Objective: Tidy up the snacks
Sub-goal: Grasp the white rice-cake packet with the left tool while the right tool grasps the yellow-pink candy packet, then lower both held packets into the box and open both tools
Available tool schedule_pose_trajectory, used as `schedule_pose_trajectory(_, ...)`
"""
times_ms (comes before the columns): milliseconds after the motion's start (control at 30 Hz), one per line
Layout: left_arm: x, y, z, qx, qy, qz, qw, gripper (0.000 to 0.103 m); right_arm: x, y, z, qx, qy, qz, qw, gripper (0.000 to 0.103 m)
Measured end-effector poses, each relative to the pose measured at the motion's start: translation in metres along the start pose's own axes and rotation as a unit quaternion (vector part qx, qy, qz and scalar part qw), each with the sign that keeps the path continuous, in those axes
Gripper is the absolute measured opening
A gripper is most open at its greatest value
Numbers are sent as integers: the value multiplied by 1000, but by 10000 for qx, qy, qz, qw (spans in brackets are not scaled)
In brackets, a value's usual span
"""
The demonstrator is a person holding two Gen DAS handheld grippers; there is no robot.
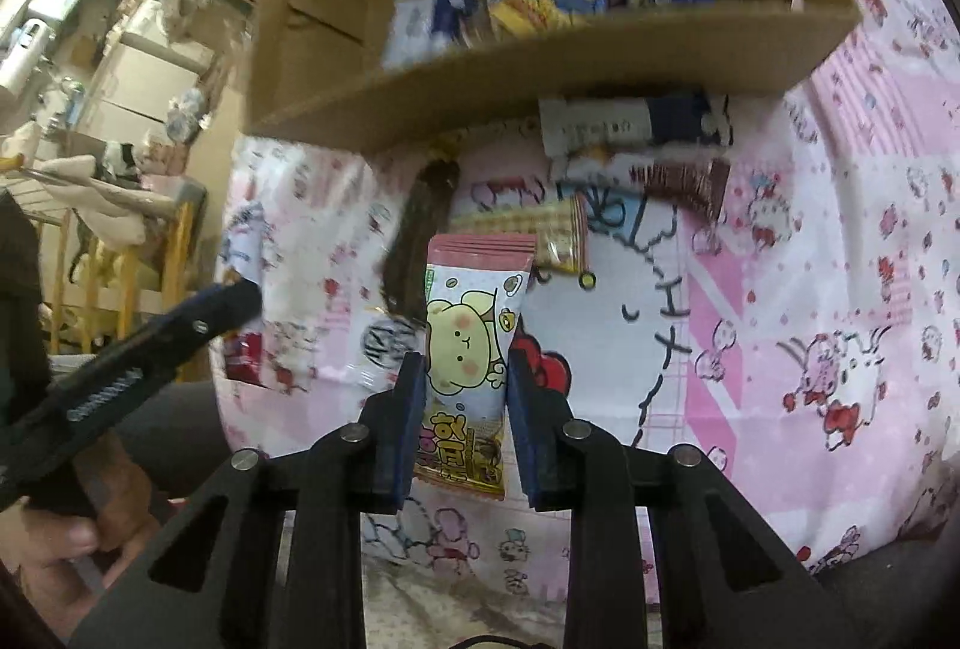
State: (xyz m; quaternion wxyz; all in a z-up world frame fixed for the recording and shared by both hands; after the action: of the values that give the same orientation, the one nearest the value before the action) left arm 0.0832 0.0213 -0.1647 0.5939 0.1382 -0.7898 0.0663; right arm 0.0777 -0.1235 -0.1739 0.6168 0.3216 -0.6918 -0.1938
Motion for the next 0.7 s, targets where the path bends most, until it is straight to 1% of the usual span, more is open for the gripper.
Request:
schedule_pose_trajectory(67, 7, 1, -4, -10, -100, -8, 9999, 27, 14, 8, -7, 29, -200, -171, 9996, 28)
schedule_pose_trajectory(133, 18, 3, -10, 38, -209, 64, 9998, 26, 28, 13, -13, 88, -371, -284, 9989, 28)
schedule_pose_trajectory(267, 42, 3, -32, 49, -554, 108, 9984, 26, 57, 27, -39, 219, -783, -467, 9956, 28)
schedule_pose_trajectory(367, 52, 0, -52, -30, -730, 92, 9973, 26, 80, 30, -61, 303, -1240, -619, 9899, 28)
schedule_pose_trajectory(500, 60, -8, -79, -163, -946, 20, 9954, 26, 104, 27, -91, 294, -1682, -750, 9825, 28)
schedule_pose_trajectory(700, 66, -31, -115, -407, -1217, 34, 9917, 26, 129, 14, -134, 453, -2223, -603, 9720, 28)
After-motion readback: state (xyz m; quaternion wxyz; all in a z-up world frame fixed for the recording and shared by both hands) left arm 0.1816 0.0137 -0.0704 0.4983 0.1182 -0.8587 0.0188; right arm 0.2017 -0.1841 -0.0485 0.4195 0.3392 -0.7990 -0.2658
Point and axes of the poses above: each gripper's, at about its wrist camera, not at the fingertips, and x roughly against the way its jaws point, y to its left, z to its underside, the point moved 10 cm from there along -x, roughly the way its jaws point, and after that the axes turned 14 degrees about -z, right-handed, at the moved point
